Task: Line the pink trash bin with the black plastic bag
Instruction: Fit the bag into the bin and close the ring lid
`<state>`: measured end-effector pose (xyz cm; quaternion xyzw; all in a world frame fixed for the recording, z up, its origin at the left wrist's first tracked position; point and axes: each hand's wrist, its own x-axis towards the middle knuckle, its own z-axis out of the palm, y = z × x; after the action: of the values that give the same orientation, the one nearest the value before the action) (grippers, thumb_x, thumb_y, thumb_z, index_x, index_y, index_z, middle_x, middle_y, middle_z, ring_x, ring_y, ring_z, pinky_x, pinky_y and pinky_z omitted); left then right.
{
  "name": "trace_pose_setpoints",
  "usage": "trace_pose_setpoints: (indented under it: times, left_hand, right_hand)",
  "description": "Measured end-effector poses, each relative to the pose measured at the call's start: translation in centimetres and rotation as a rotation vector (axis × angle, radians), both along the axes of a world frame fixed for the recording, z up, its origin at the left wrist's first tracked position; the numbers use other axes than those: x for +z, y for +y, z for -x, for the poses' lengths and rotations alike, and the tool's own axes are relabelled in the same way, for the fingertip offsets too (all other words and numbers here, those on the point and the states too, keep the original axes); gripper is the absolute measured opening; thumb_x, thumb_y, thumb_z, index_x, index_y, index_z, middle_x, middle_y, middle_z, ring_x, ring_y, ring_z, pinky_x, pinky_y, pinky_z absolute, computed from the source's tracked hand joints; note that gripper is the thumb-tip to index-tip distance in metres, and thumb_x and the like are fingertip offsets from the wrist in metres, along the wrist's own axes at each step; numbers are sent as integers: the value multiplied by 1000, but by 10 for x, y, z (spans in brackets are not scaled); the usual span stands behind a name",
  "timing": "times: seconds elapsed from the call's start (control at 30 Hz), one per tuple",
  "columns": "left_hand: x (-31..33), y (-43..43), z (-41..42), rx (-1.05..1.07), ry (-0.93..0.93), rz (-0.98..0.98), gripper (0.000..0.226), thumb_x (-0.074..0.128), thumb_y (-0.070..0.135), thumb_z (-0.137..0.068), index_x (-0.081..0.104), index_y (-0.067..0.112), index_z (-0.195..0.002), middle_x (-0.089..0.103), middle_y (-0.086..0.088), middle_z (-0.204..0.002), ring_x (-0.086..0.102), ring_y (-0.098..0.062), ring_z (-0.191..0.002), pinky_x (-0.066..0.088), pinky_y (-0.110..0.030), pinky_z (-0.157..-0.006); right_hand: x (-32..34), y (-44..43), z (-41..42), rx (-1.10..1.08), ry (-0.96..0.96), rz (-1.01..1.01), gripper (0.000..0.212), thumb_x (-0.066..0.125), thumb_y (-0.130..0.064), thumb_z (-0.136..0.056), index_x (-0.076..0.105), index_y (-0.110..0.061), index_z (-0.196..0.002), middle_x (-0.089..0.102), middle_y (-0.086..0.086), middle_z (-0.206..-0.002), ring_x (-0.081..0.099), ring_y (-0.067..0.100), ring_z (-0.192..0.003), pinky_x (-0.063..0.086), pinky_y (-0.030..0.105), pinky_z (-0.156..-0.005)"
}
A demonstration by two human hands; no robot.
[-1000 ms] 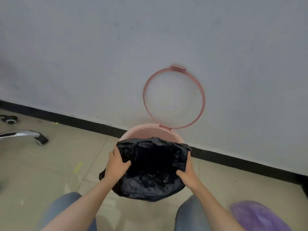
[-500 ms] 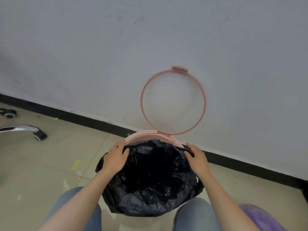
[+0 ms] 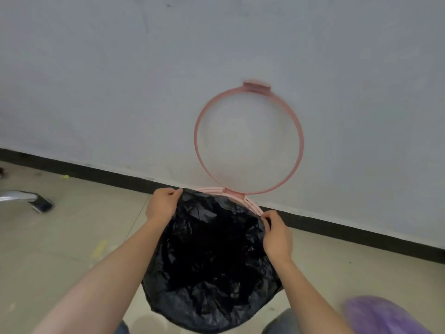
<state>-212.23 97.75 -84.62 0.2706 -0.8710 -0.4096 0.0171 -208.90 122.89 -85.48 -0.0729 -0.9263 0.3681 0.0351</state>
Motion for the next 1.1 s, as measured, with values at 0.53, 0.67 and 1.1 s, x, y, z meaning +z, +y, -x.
trace_pose_setpoints:
  times: [0.53,0.67,1.1]
  left_hand:
    - [-9,-4,19,109,-180,-246,54,65,28,-86,36,11,-43,30,-6,-48,32,-20,-48,30,-33,-59]
    - [-15,-6,17,151,-167,-273,55,73,32,-77,35,9,-44,40,-8,-50,44,-27,-54,31,-32,-57]
    - [12,41,-22,-680,-39,536,58,36,43,-93,29,13,-142,28,-11,-152,26,-29,-138,26,-43,-111]
  right_hand:
    - [6,-7,32,-170,-292,171,16,33,-18,-97,43,-10,-88,52,6,-79,48,25,-74,37,36,-67]
    - [4,-4,46,-297,-402,489,24,39,2,-92,50,-9,-74,58,18,-98,51,26,-80,43,36,-71]
    - [28,3,9,434,-101,-452,53,30,-47,-92,31,-20,-138,34,13,-147,35,34,-131,34,44,-105]
